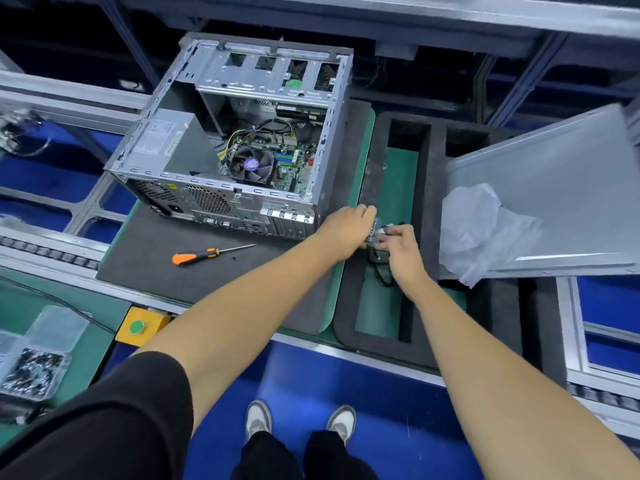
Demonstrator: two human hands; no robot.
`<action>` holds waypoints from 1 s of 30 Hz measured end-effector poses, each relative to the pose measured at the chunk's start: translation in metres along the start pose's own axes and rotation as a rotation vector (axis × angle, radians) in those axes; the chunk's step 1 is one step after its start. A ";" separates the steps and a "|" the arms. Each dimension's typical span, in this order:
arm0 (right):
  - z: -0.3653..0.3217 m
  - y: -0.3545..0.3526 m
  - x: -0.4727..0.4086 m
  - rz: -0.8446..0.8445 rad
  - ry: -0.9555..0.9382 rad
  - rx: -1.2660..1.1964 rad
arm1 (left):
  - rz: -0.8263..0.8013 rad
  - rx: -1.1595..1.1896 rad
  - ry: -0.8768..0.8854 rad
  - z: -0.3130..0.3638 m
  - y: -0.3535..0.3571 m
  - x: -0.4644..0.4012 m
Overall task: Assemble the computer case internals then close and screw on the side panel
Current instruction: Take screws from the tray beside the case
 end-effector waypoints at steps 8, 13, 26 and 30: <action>0.007 0.001 -0.004 -0.093 0.054 0.024 | -0.086 0.027 -0.195 -0.003 -0.010 -0.010; -0.003 0.002 0.002 -0.062 0.006 0.013 | -0.076 0.118 -0.244 -0.002 -0.012 -0.001; -0.014 0.069 0.085 0.133 -0.355 0.588 | 0.480 0.476 -0.564 -0.109 0.046 0.196; 0.001 0.104 0.103 0.090 -0.311 0.613 | 0.328 0.666 -0.545 -0.133 0.054 0.195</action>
Point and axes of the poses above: each hand's wrist, its own x-axis away from the middle knuckle, its own y-axis out of the palm, z = x × y, the point moved 4 cm from there along -x, towards the middle knuckle, and after that the axes turned 8 degrees about -y, right-handed, at the moved point
